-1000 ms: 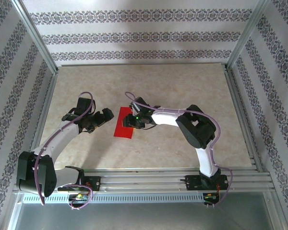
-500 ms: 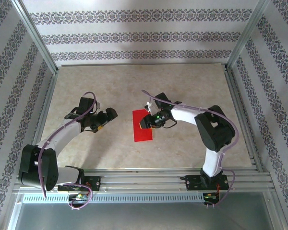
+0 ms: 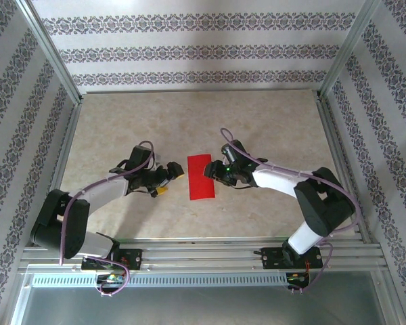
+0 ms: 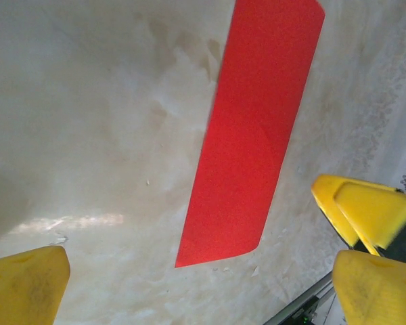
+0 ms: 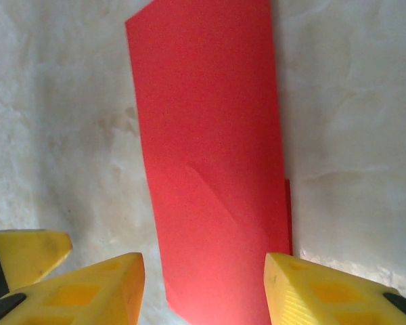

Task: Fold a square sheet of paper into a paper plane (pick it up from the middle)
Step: Move the paper to the center of the table, then third fold the triangle at the center of the table.

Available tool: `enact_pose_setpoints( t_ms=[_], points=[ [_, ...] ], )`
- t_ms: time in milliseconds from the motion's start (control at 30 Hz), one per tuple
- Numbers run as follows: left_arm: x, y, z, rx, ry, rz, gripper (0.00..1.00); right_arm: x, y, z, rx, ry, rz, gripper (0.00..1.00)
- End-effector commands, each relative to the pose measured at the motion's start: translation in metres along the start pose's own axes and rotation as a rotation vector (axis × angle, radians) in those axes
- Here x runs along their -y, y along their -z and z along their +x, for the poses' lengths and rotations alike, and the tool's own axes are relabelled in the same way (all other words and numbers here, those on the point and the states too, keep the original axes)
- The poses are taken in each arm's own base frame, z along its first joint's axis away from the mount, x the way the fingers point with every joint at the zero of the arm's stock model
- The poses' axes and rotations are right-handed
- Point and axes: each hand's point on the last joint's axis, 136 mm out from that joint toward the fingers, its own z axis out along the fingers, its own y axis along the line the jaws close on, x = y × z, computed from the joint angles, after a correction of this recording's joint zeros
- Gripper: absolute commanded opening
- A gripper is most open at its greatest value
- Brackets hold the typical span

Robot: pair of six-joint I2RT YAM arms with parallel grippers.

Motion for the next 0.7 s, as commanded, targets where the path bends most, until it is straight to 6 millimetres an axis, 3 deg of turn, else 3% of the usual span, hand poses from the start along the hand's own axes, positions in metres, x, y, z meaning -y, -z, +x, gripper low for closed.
enact_pose_setpoints(
  t_ms=[0,233,667],
  points=[
    [0.021,-0.009,-0.001,-0.01,-0.016,0.051,1.0,-0.008,-0.013,-0.006,-0.002,-0.049,-0.045,0.48],
    [0.027,-0.02,0.004,-0.045,-0.022,0.059,0.96,-0.007,-0.025,-0.005,-0.036,-0.049,-0.058,0.44],
    [0.022,-0.038,0.013,-0.109,0.029,0.03,0.8,0.026,-0.038,0.009,-0.095,-0.048,0.055,0.44]
  ],
)
